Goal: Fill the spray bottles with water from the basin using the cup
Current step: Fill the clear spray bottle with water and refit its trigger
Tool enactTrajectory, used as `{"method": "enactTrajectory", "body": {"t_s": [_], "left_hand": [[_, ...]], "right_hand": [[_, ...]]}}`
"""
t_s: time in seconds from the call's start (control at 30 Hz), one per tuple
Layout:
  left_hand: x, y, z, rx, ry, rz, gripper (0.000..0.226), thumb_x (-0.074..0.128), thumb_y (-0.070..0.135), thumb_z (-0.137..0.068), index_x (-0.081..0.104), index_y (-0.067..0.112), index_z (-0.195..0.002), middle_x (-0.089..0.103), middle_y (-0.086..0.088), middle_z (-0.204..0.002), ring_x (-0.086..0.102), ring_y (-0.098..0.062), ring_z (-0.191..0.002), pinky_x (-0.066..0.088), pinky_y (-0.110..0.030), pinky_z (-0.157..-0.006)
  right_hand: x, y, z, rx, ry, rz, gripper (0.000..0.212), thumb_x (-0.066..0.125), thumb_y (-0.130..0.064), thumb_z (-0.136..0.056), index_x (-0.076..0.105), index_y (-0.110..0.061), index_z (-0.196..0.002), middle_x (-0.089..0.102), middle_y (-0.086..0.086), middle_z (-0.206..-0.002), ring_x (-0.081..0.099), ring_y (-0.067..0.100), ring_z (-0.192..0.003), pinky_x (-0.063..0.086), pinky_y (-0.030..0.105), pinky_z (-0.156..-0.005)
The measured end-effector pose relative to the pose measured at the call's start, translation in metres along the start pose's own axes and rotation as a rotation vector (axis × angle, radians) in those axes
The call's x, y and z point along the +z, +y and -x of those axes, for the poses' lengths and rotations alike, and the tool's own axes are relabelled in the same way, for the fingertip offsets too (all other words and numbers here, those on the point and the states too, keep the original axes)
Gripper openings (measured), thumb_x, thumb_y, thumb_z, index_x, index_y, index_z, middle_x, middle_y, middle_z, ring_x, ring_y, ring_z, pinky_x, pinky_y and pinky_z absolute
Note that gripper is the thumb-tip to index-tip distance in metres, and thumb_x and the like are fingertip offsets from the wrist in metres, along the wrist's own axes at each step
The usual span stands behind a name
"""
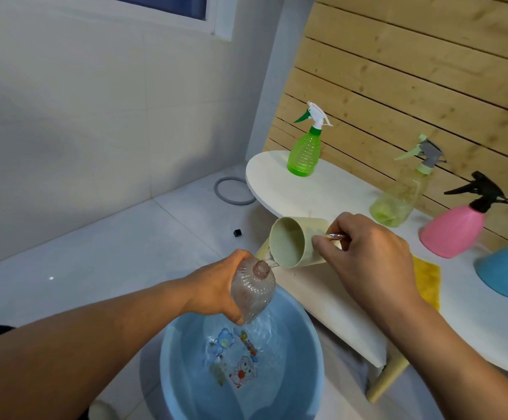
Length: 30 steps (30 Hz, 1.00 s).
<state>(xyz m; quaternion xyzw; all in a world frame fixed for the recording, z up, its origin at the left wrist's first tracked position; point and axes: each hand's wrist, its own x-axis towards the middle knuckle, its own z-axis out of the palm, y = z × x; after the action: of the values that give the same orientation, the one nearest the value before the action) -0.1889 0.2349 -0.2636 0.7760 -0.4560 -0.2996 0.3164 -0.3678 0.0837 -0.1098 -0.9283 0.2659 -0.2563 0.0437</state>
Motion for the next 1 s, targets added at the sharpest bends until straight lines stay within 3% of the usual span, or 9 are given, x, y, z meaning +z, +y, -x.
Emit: {"method": "enactTrajectory", "body": {"t_s": [0.43, 0.57, 0.67, 0.8, 1.0], "left_hand": [[0.004, 0.003, -0.004, 0.001, -0.003, 0.04, 0.11, 0.101, 0.028, -0.058, 0.028, 0.046, -0.139, 0.056, 0.015, -0.125, 0.059, -0.013, -0.115, 0.058, -0.037, -0.096], [0.004, 0.003, -0.005, 0.003, 0.004, 0.059, 0.111, 0.101, 0.03, -0.057, 0.028, 0.048, -0.137, 0.056, 0.015, -0.125, 0.06, -0.013, -0.116, 0.058, -0.037, -0.097], [0.004, 0.004, -0.007, 0.014, 0.008, 0.06, 0.111, 0.101, 0.029, -0.058, 0.028, 0.044, -0.139, 0.056, 0.014, -0.126, 0.06, -0.012, -0.116, 0.059, -0.036, -0.096], [0.006, 0.005, -0.008, 0.015, 0.015, 0.087, 0.11, 0.101, 0.03, -0.057, 0.03, 0.043, -0.14, 0.055, 0.015, -0.128, 0.058, -0.011, -0.119, 0.059, -0.037, -0.097], [0.003, 0.006, -0.006, 0.013, 0.036, 0.161, 0.107, 0.099, 0.02, -0.061, 0.03, 0.041, -0.14, 0.055, 0.011, -0.128, 0.059, -0.011, -0.118, 0.059, -0.031, -0.095]], "right_hand": [[-0.001, -0.005, 0.01, -0.209, 0.14, 0.239, 0.024, 0.073, -0.037, -0.087, 0.058, -0.022, -0.076, 0.054, -0.004, -0.07, 0.056, 0.029, -0.069, 0.027, 0.031, -0.06], [0.001, -0.005, 0.014, -0.311, 0.201, 0.312, 0.024, 0.07, -0.032, -0.092, 0.058, -0.02, -0.074, 0.051, 0.0, -0.069, 0.052, 0.029, -0.064, 0.024, 0.032, -0.056], [0.003, -0.005, 0.016, -0.409, 0.268, 0.327, 0.027, 0.064, -0.026, -0.096, 0.057, -0.018, -0.071, 0.049, 0.002, -0.067, 0.046, 0.028, -0.06, 0.032, 0.035, -0.051], [0.003, -0.007, 0.019, -0.528, 0.314, 0.377, 0.019, 0.071, -0.016, -0.091, 0.06, -0.016, -0.076, 0.053, 0.005, -0.071, 0.046, 0.031, -0.06, 0.029, 0.037, -0.055], [0.006, -0.004, 0.02, -0.432, 0.27, 0.308, 0.024, 0.066, -0.028, -0.097, 0.061, -0.017, -0.076, 0.057, 0.003, -0.07, 0.053, 0.031, -0.06, 0.034, 0.035, -0.054]]}}
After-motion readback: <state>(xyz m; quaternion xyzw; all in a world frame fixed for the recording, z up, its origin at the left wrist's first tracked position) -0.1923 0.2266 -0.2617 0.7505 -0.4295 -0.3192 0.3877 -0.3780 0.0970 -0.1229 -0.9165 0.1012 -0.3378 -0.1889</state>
